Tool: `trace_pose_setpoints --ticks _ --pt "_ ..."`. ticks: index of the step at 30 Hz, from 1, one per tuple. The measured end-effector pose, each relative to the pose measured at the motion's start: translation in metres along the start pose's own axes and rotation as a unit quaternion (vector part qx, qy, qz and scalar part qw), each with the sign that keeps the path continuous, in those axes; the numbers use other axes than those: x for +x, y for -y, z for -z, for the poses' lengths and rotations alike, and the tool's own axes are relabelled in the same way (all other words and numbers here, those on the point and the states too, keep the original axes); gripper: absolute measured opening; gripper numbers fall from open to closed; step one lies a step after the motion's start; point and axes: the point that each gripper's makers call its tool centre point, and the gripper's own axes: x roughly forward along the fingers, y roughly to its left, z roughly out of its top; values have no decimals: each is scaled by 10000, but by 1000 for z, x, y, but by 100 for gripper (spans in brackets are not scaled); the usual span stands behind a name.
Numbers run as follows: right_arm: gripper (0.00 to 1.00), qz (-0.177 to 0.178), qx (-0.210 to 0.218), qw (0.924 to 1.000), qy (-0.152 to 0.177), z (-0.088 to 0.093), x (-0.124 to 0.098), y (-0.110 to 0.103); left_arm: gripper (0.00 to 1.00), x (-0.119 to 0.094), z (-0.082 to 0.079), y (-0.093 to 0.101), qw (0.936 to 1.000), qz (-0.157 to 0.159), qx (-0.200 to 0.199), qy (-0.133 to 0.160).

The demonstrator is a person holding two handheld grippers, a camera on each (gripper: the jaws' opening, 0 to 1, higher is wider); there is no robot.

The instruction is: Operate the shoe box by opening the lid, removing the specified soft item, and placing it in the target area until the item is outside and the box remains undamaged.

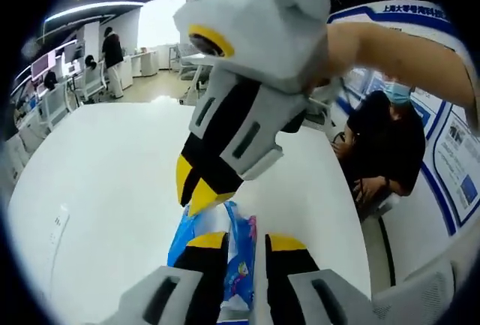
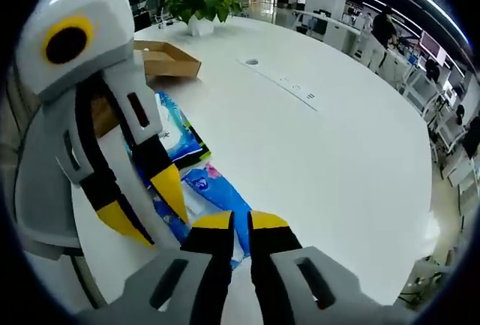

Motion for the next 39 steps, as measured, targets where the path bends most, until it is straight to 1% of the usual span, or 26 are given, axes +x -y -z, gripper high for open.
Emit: trace_pose_setpoints --ticks 4,7,9,14,19,22,24,27,30,32,35,36,37,39 --pt "11 51 -48 10000 -1 -2 -9 -4 22 -14 -4 2 9999 -101 -16 82" --pt "13 83 -57 9999 2 -5 -17 -11 23 -28 -2 4 9997 -219 -8 79" --pt "16 125 -113 9999 14 -6 -23 -16 23 -36 0 6 9996 -255 -34 85" --pt "23 200 -122 9997 5 -7 -33 -27 27 -58 13 10 9992 -407 -1 7" --pt "29 303 -147 9994 -5 -9 -43 -38 30 -82 22 13 9983 -557 -181 4" --pt "32 335 -150 9993 40 -13 -48 -47 33 -100 27 11 9969 -721 -299 80" --pt "35 358 -144 9992 69 -16 -51 -53 34 -113 31 12 9962 -775 -371 139" --pt "39 327 -104 9993 129 -20 -53 -64 35 -128 36 12 9949 -901 -404 189" --pt "44 342 -23 9992 201 -26 -55 -73 37 -149 44 15 9930 -1012 -524 309" --pt "47 360 -16 9991 242 -29 -55 -78 39 -159 50 16 9916 -1104 -583 327" --pt "52 288 -48 9991 301 -35 -54 -91 42 -177 62 17 9891 -1259 -655 394" --pt "53 273 -62 9991 309 -37 -53 -94 43 -181 67 17 9885 -1312 -646 379" --pt "53 265 -78 9991 314 -39 -52 -98 44 -187 74 16 9874 -1425 -617 305" --pt "55 314 -157 9988 353 -42 -51 -100 45 -193 83 15 9863 -1529 -583 192"
